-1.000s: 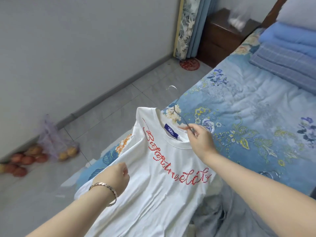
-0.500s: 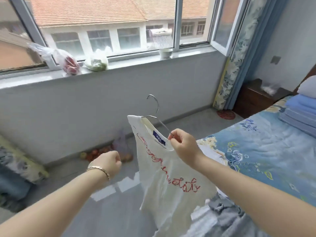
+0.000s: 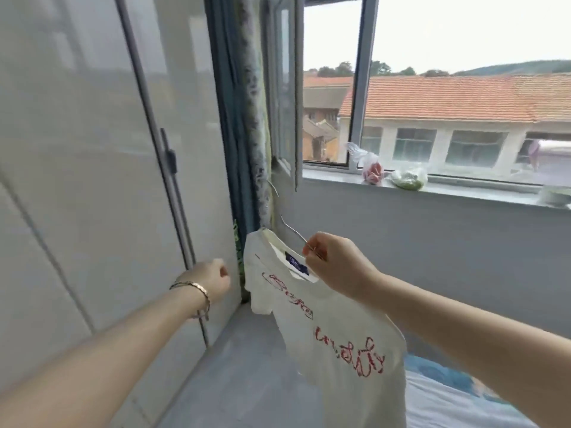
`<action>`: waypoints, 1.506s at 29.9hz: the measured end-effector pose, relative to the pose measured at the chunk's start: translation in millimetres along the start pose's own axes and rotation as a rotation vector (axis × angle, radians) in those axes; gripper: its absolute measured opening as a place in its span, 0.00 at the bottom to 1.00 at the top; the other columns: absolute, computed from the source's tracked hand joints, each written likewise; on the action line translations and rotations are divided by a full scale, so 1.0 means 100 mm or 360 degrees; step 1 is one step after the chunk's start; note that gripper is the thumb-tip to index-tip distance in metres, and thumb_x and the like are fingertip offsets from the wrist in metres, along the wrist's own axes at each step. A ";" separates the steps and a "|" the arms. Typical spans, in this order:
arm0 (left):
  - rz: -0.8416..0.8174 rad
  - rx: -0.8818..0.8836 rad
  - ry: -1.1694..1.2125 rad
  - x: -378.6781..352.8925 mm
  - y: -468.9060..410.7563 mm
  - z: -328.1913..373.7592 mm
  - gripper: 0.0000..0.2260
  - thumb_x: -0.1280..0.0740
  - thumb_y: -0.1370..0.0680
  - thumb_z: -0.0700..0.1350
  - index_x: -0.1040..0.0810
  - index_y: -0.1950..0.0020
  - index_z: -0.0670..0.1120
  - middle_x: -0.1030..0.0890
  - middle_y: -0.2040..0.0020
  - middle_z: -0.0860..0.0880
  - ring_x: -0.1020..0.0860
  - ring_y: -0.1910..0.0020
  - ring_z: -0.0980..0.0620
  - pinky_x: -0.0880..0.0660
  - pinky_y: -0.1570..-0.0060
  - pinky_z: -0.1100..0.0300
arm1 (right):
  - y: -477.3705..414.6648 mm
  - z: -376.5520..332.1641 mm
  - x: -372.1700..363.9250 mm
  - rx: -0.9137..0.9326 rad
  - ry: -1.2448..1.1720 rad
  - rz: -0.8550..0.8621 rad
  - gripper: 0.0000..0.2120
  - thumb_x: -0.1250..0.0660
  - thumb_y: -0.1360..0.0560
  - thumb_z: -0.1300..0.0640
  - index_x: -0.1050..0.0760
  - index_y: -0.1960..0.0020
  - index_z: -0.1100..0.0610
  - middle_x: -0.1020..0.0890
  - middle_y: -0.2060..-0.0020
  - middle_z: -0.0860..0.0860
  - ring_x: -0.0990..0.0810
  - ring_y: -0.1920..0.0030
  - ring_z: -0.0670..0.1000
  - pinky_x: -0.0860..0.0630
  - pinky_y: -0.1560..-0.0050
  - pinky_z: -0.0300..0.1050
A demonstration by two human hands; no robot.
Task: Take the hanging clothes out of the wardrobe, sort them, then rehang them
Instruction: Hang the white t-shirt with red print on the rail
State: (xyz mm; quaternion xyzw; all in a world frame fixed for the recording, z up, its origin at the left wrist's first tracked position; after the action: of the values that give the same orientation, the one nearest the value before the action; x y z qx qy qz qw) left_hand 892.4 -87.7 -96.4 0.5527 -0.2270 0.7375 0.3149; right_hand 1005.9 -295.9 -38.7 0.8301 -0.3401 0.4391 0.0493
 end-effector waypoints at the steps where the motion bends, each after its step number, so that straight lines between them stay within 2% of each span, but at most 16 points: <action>1: 0.0039 0.0084 -0.0008 0.11 0.22 -0.23 0.09 0.40 0.23 0.43 0.23 0.47 0.45 0.20 0.46 0.44 0.22 0.46 0.44 0.27 0.48 0.57 | 0.04 -0.19 -0.09 0.0074 -0.0004 -0.0065 0.08 0.41 0.24 0.59 0.24 0.51 0.57 0.25 0.64 0.48 0.29 0.66 0.50 0.32 0.67 0.41; 6: 0.0208 0.0489 -0.0028 0.64 1.37 -1.32 0.10 0.41 0.23 0.42 0.22 0.46 0.46 0.20 0.45 0.45 0.23 0.44 0.46 0.27 0.47 0.59 | 0.35 -1.24 -0.58 0.0485 -0.0019 -0.0368 0.07 0.44 0.22 0.56 0.27 0.54 0.53 0.23 0.63 0.48 0.25 0.64 0.50 0.27 0.63 0.44; 11: 0.0342 0.0911 -0.0013 1.07 2.65 -2.22 0.08 0.42 0.23 0.42 0.24 0.51 0.50 0.21 0.47 0.48 0.23 0.45 0.46 0.28 0.47 0.59 | 0.81 -2.37 -1.04 0.0845 -0.0076 -0.0590 0.08 0.44 0.20 0.56 0.26 0.50 0.54 0.27 0.68 0.44 0.31 0.70 0.44 0.35 0.71 0.37; 15: 0.0461 0.1198 0.0014 1.37 3.75 -2.90 0.07 0.43 0.25 0.42 0.29 0.60 0.52 0.24 0.55 0.51 0.22 0.49 0.47 0.27 0.49 0.57 | 1.20 -3.29 -1.50 0.0970 -0.0310 -0.0744 0.07 0.42 0.21 0.58 0.27 0.55 0.54 0.28 0.69 0.48 0.31 0.68 0.50 0.39 0.72 0.38; 20: 0.0563 0.1477 -0.0012 1.74 5.13 -3.61 0.09 0.40 0.24 0.44 0.31 0.64 0.53 0.20 0.49 0.50 0.22 0.48 0.48 0.25 0.46 0.58 | 1.73 -4.39 -2.05 0.1098 -0.0422 -0.0879 0.07 0.39 0.23 0.58 0.25 0.59 0.54 0.27 0.69 0.49 0.32 0.70 0.49 0.38 0.70 0.40; 25: 0.0672 0.1665 -0.0122 2.27 6.24 -4.22 0.10 0.42 0.24 0.42 0.31 0.65 0.50 0.22 0.55 0.48 0.25 0.55 0.48 0.28 0.55 0.60 | 2.28 -5.46 -2.56 0.1197 -0.0497 -0.0962 0.07 0.39 0.22 0.59 0.25 0.57 0.58 0.30 0.71 0.49 0.34 0.72 0.47 0.40 0.72 0.40; 28: 0.0785 0.1748 -0.0118 2.58 6.64 -4.54 0.10 0.43 0.24 0.39 0.31 0.65 0.49 0.24 0.58 0.48 0.26 0.57 0.47 0.31 0.58 0.62 | 2.55 -6.04 -2.86 0.1208 -0.0524 -0.1005 0.07 0.39 0.22 0.60 0.26 0.58 0.60 0.30 0.70 0.49 0.34 0.71 0.47 0.40 0.72 0.39; 32: 0.0851 0.1856 -0.0158 2.89 7.03 -4.97 0.08 0.43 0.24 0.40 0.29 0.60 0.48 0.25 0.60 0.49 0.27 0.58 0.47 0.33 0.60 0.62 | 2.84 -6.83 -3.25 0.1248 -0.0539 -0.1061 0.08 0.41 0.22 0.61 0.26 0.56 0.63 0.29 0.69 0.51 0.33 0.69 0.50 0.39 0.70 0.40; 34: 0.0895 0.1888 -0.0133 3.01 7.18 -5.27 0.08 0.43 0.24 0.39 0.30 0.63 0.47 0.23 0.60 0.47 0.24 0.57 0.45 0.30 0.60 0.61 | 2.96 -7.26 -3.46 0.1285 -0.0514 -0.1076 0.09 0.42 0.22 0.62 0.28 0.57 0.66 0.31 0.69 0.52 0.34 0.68 0.52 0.40 0.71 0.41; 37: 0.0933 0.1938 -0.0132 3.17 7.29 -5.68 0.07 0.42 0.25 0.40 0.28 0.61 0.47 0.22 0.59 0.48 0.23 0.58 0.46 0.28 0.57 0.61 | 3.07 -7.85 -3.71 0.1311 -0.0418 -0.1090 0.13 0.44 0.22 0.61 0.34 0.65 0.59 0.33 0.69 0.51 0.31 0.62 0.54 0.37 0.70 0.37; 39: 0.0922 0.1983 -0.0172 3.32 7.32 -5.99 0.06 0.42 0.25 0.40 0.27 0.59 0.48 0.23 0.60 0.48 0.27 0.61 0.48 0.30 0.60 0.62 | 3.08 -8.28 -3.88 0.1300 -0.0459 -0.1132 0.15 0.45 0.22 0.62 0.39 0.68 0.57 0.34 0.69 0.51 0.33 0.67 0.52 0.38 0.70 0.36; 42: 0.1045 0.2006 -0.0111 3.64 7.31 -6.52 0.07 0.42 0.27 0.38 0.30 0.62 0.48 0.26 0.64 0.47 0.30 0.65 0.49 0.33 0.61 0.61 | 2.99 -8.94 -4.14 0.1269 -0.0611 -0.1136 0.16 0.46 0.23 0.66 0.41 0.68 0.57 0.36 0.70 0.52 0.38 0.71 0.48 0.39 0.72 0.37; 45: 0.1155 0.2040 -0.0114 4.04 7.30 -7.01 0.05 0.43 0.29 0.38 0.32 0.62 0.47 0.29 0.64 0.47 0.32 0.66 0.50 0.35 0.62 0.60 | 2.89 -9.62 -4.44 0.1260 -0.0775 -0.1113 0.14 0.46 0.22 0.66 0.39 0.66 0.62 0.31 0.67 0.55 0.33 0.69 0.54 0.36 0.69 0.40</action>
State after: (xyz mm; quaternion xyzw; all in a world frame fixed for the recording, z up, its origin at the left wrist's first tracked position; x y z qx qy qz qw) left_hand -178.0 -32.4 99.7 0.5422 0.0698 0.7647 -0.3411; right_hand -9.1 81.5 146.7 0.9253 0.1429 0.2870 -0.2024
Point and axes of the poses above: each hand's wrist, its own y-axis away from the middle knuckle, its own x-axis out of the back of the hand, z = x × y, the point moved 1 cm from there along -y, towards the middle knuckle
